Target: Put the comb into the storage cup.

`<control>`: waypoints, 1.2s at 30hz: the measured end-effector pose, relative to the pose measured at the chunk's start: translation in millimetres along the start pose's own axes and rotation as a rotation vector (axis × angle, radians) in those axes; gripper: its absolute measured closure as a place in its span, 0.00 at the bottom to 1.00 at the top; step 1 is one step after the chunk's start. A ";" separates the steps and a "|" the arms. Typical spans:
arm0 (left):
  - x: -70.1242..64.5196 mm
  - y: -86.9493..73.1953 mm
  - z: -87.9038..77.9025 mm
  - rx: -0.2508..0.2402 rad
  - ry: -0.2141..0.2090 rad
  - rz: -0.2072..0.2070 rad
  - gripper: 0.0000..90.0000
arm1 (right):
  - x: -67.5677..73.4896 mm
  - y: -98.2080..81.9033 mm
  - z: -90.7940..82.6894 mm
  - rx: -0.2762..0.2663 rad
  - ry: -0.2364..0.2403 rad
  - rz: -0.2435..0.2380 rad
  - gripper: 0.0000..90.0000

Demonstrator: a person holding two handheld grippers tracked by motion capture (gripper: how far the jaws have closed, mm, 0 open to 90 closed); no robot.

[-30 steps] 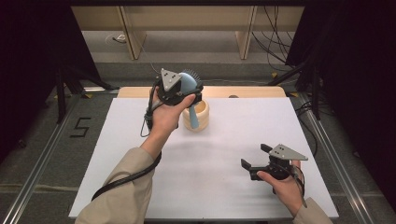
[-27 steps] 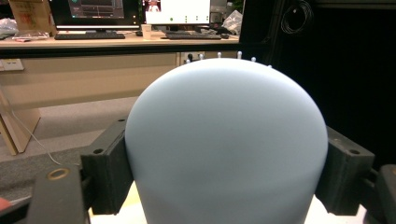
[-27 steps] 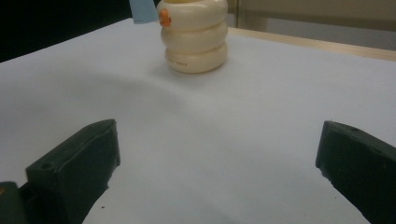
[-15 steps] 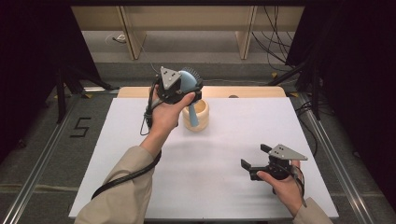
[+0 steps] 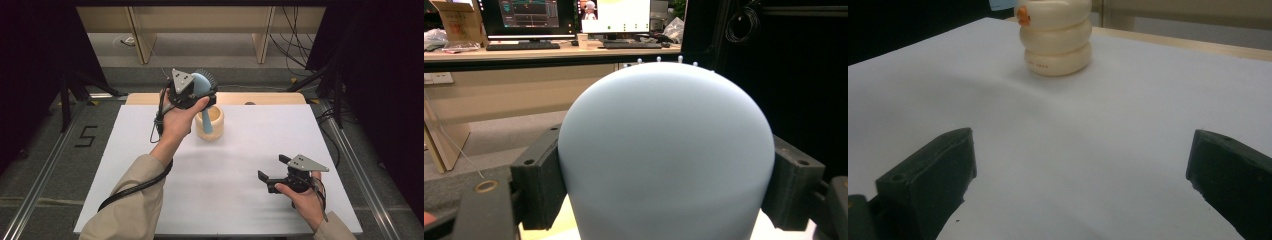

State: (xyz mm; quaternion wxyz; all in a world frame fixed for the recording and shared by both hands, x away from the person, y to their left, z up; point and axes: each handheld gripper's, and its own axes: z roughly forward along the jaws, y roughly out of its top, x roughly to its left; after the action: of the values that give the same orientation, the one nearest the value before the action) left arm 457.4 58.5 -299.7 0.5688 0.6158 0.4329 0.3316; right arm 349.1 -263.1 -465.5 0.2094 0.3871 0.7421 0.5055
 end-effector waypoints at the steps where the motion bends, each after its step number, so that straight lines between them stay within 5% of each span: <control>1: 0.1 0.4 0.3 -0.001 0.001 0.000 0.22 | 0.0 -0.1 0.0 0.001 -0.001 0.000 0.01; 36: 5.2 7.8 6.6 -0.021 0.013 -0.011 0.22 | -0.8 -0.4 0.4 -0.002 -0.002 -0.001 0.01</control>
State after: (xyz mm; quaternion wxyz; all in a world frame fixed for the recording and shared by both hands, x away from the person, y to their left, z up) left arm 466.7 60.7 -293.3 0.5743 0.6050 0.4364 0.3372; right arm 349.8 -263.5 -466.1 0.2106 0.3870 0.7416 0.5058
